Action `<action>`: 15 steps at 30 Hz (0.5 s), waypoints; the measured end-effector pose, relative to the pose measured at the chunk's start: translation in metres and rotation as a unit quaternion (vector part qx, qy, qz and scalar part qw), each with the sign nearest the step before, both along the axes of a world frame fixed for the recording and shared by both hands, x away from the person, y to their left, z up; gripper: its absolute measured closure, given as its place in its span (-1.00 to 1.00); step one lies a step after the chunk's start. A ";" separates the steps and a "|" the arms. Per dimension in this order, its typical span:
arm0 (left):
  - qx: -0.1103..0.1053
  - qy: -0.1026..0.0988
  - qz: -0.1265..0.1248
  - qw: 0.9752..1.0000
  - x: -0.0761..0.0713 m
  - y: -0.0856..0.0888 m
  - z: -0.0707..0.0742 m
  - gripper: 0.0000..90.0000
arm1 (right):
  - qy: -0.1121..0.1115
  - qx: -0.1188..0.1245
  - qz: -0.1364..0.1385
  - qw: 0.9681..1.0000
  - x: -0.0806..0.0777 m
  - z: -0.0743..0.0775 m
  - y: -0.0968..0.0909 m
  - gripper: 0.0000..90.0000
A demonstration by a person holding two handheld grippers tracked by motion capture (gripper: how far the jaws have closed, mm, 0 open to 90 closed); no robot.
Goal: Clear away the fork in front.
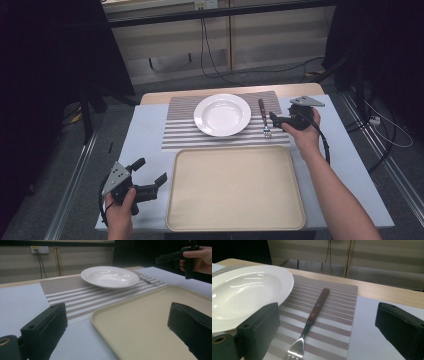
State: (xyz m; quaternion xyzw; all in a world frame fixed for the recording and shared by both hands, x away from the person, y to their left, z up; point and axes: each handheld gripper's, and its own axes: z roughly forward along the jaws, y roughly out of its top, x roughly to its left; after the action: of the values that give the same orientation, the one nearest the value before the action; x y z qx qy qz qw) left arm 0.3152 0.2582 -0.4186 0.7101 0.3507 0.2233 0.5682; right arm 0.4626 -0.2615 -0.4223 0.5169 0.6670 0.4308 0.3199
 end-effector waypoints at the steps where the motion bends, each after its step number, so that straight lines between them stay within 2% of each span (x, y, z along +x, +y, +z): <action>1: 0.003 -0.001 -0.002 1.000 0.000 0.000 0.000 -0.94 | 0.002 -0.006 0.002 1.000 0.003 -0.002 0.001 -0.79; 5: 0.002 0.001 0.001 1.000 0.000 -0.001 -0.001 -0.94 | 0.019 -0.019 0.008 1.000 0.012 -0.009 0.002 -0.68; 8: 0.000 0.001 0.003 1.000 0.000 0.000 -0.001 -0.94 | 0.040 -0.022 0.016 0.999 0.023 -0.016 0.004 -0.43; 9: 0.001 0.000 0.003 1.000 0.000 0.000 0.000 -0.94 | 0.040 -0.022 0.016 0.999 0.023 -0.016 0.004 -0.43; 10: 0.003 0.000 0.003 1.000 0.000 0.001 0.000 -0.94 | 0.049 -0.028 0.027 0.998 0.028 -0.018 0.007 -0.33; 11: 0.003 0.000 0.003 1.000 0.000 0.001 0.000 -0.94 | 0.049 -0.028 0.027 0.998 0.028 -0.018 0.007 -0.33; 12: 0.003 0.000 0.003 1.000 0.000 0.001 0.000 -0.94 | 0.055 -0.039 0.029 0.997 0.034 -0.019 0.011 -0.23; 13: 0.003 0.000 0.003 1.000 0.000 0.001 0.000 -0.94 | 0.055 -0.039 0.029 0.997 0.034 -0.019 0.011 -0.23; 14: 0.004 -0.001 0.004 1.000 -0.001 0.002 0.000 -0.94 | 0.059 -0.030 0.032 0.997 0.038 -0.021 0.014 -0.07; 15: 0.004 -0.001 0.004 1.000 -0.001 0.002 0.000 -0.94 | 0.059 -0.030 0.032 0.997 0.038 -0.021 0.014 -0.07</action>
State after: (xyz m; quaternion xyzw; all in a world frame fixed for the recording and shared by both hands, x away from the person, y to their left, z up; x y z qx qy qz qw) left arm 0.3146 0.2603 -0.4188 0.7107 0.3522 0.2278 0.5648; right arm 0.5009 -0.2470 -0.4434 0.5099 0.7136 0.3893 0.2816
